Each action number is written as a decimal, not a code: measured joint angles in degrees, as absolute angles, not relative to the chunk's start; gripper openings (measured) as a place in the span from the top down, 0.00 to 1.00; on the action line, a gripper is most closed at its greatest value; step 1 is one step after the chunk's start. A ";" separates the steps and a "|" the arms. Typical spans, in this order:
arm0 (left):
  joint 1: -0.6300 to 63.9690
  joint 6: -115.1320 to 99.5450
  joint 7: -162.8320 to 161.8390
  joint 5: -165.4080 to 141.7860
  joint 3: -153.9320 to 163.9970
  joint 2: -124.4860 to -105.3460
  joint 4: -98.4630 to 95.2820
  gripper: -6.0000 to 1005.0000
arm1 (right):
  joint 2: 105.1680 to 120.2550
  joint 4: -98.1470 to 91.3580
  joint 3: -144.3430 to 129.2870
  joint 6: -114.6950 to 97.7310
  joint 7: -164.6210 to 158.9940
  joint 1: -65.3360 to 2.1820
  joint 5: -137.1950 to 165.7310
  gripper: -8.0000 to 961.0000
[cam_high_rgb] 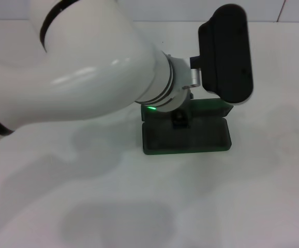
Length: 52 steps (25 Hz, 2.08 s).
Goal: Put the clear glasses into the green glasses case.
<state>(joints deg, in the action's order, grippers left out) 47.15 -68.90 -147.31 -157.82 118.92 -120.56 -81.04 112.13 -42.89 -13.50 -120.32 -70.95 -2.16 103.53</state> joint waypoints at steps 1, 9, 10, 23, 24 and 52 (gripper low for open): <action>47.04 -69.19 -147.51 -157.85 118.91 -120.52 -81.78 0.70 | 112.21 -42.88 -13.49 -120.36 -70.91 -2.19 103.74 0.96; 45.89 -69.59 -150.34 -161.40 118.18 -120.34 -86.23 0.70 | 112.35 -42.82 -13.81 -120.68 -70.02 -1.76 104.04 0.95; 45.84 -69.90 -152.05 -161.97 117.76 -120.33 -87.08 0.70 | 112.38 -42.81 -13.82 -120.69 -69.83 -1.77 104.30 0.95; 42.92 -75.59 -158.82 -158.42 103.19 -120.27 -106.42 0.70 | 112.96 -45.95 -19.96 -123.36 -61.70 -2.98 105.06 0.95; 42.63 -76.02 -158.94 -157.16 102.12 -120.24 -107.33 0.70 | 113.05 -46.16 -20.44 -123.37 -61.53 -3.11 104.84 0.95; 38.80 -93.89 -143.84 -102.29 61.88 -119.24 -79.84 0.70 | 113.91 -63.49 -47.88 -123.47 -58.21 -8.47 74.07 0.94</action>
<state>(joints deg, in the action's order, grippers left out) 38.80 -93.89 -143.84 -102.29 61.88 -119.24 -79.84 113.91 -63.49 -47.88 -123.47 -58.21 -8.47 74.07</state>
